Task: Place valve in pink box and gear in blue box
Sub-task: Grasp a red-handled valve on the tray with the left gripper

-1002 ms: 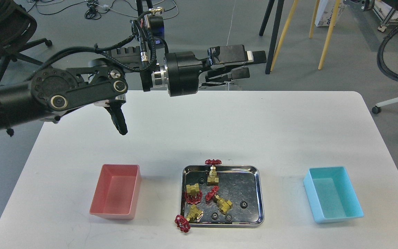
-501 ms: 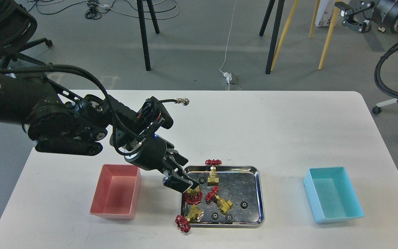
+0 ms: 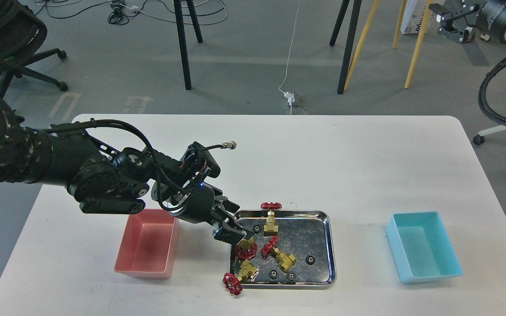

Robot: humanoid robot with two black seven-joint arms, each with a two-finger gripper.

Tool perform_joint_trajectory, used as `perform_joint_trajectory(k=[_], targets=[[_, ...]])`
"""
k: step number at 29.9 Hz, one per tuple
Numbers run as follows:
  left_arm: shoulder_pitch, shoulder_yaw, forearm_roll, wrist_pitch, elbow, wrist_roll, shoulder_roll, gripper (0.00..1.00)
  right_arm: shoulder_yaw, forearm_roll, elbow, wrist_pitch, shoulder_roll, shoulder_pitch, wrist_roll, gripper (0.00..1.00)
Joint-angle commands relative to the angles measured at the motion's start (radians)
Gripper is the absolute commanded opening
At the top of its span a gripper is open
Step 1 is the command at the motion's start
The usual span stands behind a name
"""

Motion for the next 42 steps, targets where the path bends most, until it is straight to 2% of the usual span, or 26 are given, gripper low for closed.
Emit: perform_joint_trajectory(k=[1,19,38,42], targets=[[0.023,-0.007,0.001,0.002,0.0,0.0,0.0,0.85,0.001,0.0,0.002,0.0,0.0,-0.007,-0.001,1.0],[0.112,-0.045,0.026,0.016,0.038,0.0,-0.002,0.79,0.007,0.001,0.003,0.0,0.0,-0.025,0.0,1.0],[0.12,-0.045,0.054,0.039,0.044,0.0,-0.012,0.6,0.013,0.0,0.002,0.0,0.0,-0.041,0.003,1.0],[0.12,-0.045,0.073,0.039,0.044,0.0,-0.011,0.5,0.013,0.0,0.002,0.0,0.0,-0.044,0.006,1.0]])
